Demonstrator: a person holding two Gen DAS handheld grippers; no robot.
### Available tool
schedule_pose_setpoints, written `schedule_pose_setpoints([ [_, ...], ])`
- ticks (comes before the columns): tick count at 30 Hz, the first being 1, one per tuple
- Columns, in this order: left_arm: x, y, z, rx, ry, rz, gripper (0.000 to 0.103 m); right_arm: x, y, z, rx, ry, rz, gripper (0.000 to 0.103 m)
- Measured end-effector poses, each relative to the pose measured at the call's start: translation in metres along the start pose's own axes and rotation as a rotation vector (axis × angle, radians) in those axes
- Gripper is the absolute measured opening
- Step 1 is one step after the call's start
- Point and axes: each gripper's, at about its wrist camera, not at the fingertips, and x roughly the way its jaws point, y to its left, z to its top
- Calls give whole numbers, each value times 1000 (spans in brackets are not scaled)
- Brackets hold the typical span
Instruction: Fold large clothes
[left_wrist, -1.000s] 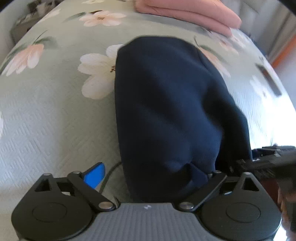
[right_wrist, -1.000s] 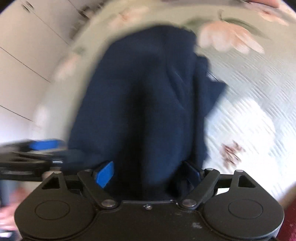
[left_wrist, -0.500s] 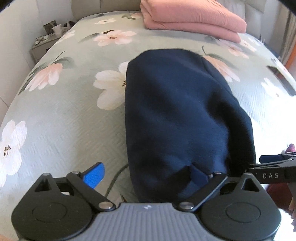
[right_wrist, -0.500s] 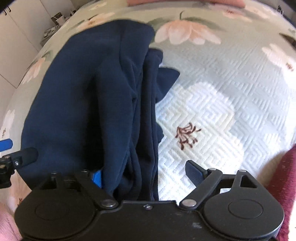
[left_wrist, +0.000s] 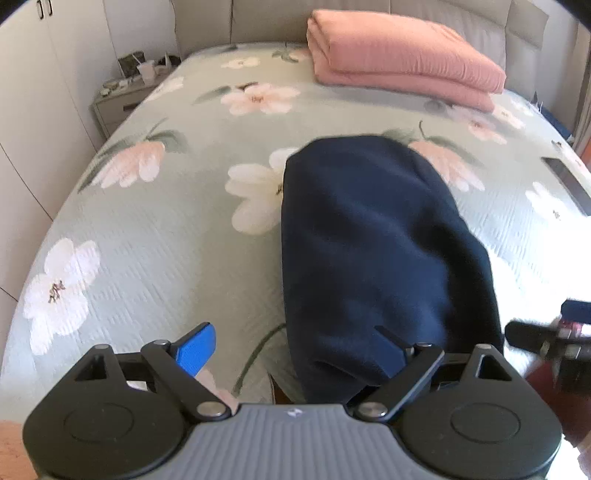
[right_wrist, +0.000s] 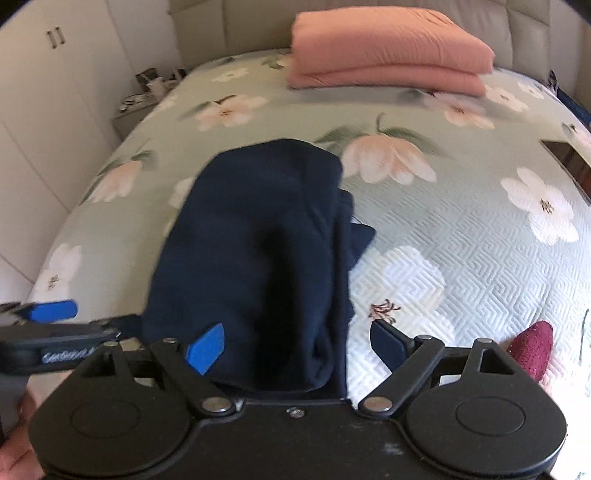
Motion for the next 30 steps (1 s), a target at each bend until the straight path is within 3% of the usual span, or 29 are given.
schedule_pose_setpoints([
  [9,-28,-9,8,29,-63,50,95,-11,20,-11,-23,-11,51,101],
  [15,-27,-17,8,34,-51,56,96,-4,19,-16,-16,9,64,101],
  [22,-29,-16,6,24,-47,24,96,-1,19,-19,-12,36,47,101],
  [30,-38,-2,2,-34,-71,-41,96,-22,41,-17,-20,23,-29,101],
])
